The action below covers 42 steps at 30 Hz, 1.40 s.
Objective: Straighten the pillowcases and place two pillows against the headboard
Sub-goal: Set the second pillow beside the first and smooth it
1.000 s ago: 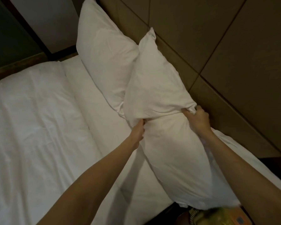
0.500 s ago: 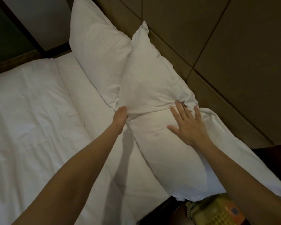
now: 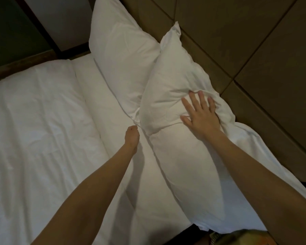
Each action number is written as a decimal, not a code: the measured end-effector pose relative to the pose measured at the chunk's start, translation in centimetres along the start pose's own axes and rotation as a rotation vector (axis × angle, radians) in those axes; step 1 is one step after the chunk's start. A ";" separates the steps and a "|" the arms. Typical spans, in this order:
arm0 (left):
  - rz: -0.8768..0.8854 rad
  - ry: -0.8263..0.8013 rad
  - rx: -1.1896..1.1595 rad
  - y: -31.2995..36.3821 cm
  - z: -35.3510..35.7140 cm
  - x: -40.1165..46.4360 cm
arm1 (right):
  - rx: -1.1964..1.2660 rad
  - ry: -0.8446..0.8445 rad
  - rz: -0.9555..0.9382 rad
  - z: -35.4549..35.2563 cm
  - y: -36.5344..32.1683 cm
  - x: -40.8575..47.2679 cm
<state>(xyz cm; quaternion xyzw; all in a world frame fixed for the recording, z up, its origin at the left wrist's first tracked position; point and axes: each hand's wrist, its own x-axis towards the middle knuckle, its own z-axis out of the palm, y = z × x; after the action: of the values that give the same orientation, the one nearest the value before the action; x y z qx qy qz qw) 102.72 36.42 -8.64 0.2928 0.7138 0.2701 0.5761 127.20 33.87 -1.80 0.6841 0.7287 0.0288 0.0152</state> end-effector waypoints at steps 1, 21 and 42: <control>-0.035 -0.036 -0.014 0.0 0.4 0.4 | 0.014 0.013 0.006 0.4 0.1 0.1; -0.068 0.099 -0.674 1.8 4.7 5.2 | 0.170 0.116 0.031 0.8 1.3 1.1; 0.329 0.131 0.307 0.3 1.2 10.5 | -0.119 -0.019 0.036 -1.1 -5.0 7.1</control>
<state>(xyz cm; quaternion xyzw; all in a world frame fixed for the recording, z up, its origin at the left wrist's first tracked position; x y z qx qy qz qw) 102.20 44.31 -15.65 0.4713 0.7249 0.2672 0.4255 121.67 40.61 -0.86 0.6953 0.7130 0.0658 0.0625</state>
